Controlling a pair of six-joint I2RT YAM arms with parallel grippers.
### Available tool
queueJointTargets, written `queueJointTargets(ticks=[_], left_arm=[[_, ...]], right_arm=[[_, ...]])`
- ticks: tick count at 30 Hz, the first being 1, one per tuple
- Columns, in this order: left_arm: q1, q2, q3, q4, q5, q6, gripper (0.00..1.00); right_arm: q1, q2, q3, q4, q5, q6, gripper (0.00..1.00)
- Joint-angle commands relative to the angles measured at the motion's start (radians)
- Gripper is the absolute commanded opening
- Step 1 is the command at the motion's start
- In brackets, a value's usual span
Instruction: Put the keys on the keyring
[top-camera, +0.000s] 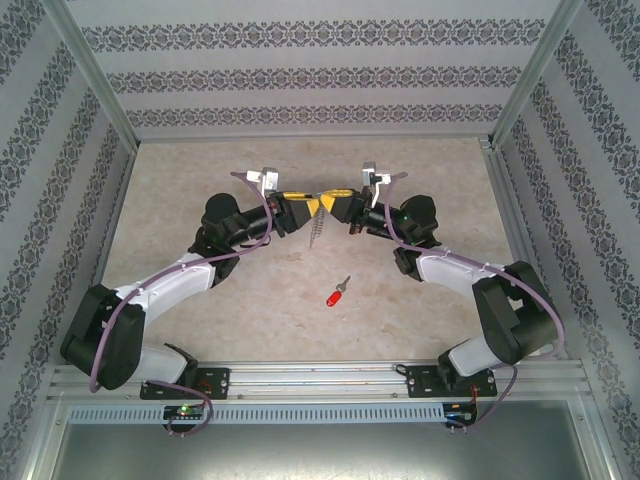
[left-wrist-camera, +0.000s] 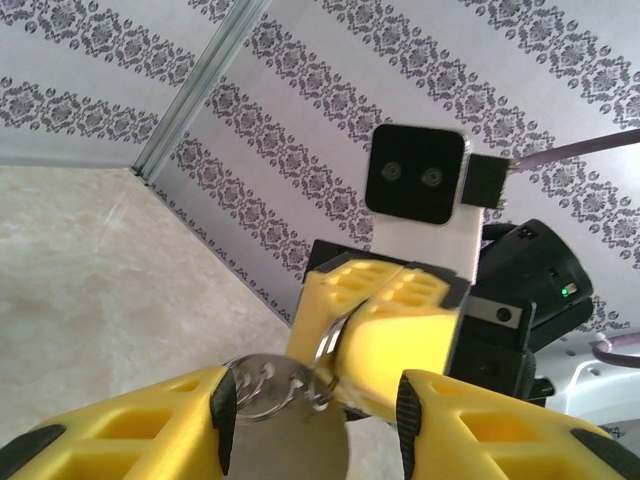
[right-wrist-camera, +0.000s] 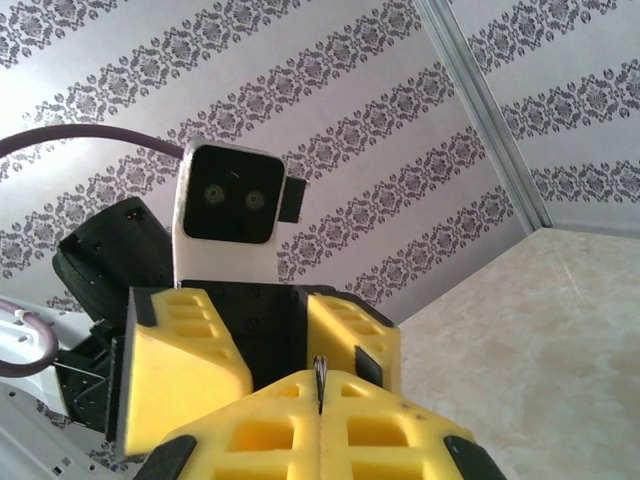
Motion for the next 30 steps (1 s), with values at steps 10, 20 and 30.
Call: queueJointTargets(ticks=[10, 20, 30], left_arm=[[0.004, 0.048, 0.033, 0.147, 0.04, -0.066, 0.43], [0.004, 0.082, 0.037, 0.185, 0.048, -0.088, 0.33], [0.004, 0.093, 0.05, 0.196, 0.051, -0.089, 0.15]], right_arm=[[0.011, 0.032, 0.032, 0.106, -0.012, 0.024, 0.0], [0.009, 0.037, 0.032, 0.105, -0.016, 0.026, 0.0], [0.008, 0.046, 0.021, 0.106, -0.026, 0.024, 0.0]])
